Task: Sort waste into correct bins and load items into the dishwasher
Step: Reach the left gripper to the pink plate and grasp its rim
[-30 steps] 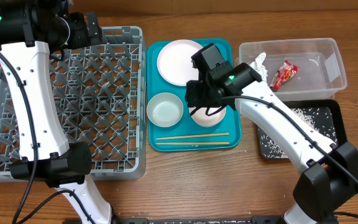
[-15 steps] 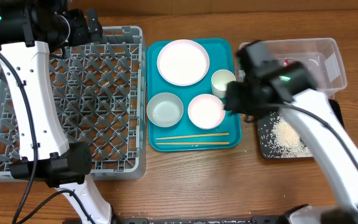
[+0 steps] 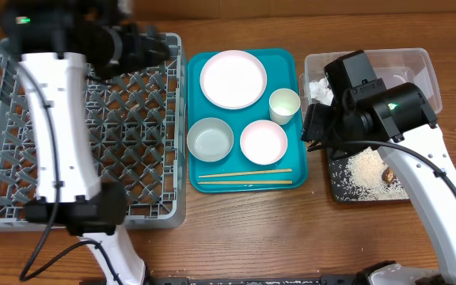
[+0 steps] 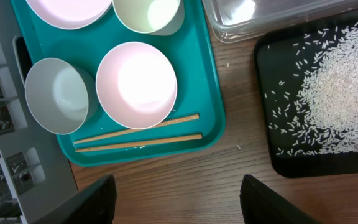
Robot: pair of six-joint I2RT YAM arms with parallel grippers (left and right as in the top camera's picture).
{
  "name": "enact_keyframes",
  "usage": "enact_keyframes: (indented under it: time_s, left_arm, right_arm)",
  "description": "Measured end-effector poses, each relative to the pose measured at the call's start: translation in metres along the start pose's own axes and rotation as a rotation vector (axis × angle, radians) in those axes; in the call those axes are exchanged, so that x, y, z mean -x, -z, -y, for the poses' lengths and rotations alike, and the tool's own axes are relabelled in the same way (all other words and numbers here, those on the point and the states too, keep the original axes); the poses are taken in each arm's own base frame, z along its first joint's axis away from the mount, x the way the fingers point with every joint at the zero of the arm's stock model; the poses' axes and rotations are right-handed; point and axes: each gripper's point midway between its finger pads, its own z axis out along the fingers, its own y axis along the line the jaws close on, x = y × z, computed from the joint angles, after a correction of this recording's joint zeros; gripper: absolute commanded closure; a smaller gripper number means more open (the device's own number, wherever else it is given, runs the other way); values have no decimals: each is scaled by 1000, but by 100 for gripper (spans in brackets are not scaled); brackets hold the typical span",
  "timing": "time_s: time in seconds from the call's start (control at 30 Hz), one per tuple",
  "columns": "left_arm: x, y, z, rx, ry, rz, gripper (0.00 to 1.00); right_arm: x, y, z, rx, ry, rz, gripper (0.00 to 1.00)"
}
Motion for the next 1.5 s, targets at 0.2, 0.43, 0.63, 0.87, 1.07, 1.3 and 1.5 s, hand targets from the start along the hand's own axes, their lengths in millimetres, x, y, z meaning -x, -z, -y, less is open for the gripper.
enact_keyframes:
  time_s: [0.2, 0.43, 0.63, 0.87, 1.07, 1.3, 1.5]
  left_arm:
    - [-41, -40, 70, 28, -214, -116, 13]
    - [-75, -104, 77, 242, -276, -233, 18]
    - [-91, -151, 76, 285, -284, -327, 22]
    - [-109, -215, 69, 268, -268, -454, 32]
    - [-113, -232, 67, 254, -288, -485, 34]
    - [-110, -235, 70, 221, -366, -477, 33]
    - [-100, -250, 73, 187, -436, -429, 33]
  right_arm:
    - [0, 0, 3, -16, 0, 3, 33]
    - [2, 0, 4, -23, 0, 11, 28]
    - [2, 0, 4, -22, 1, 12, 28]
    - [4, 0, 3, -19, 1, 19, 28]
    - [7, 0, 0, -8, 2, 33, 28]
    - [10, 0, -2, 0, 3, 45, 27]
    - [10, 0, -2, 0, 2, 46, 27]
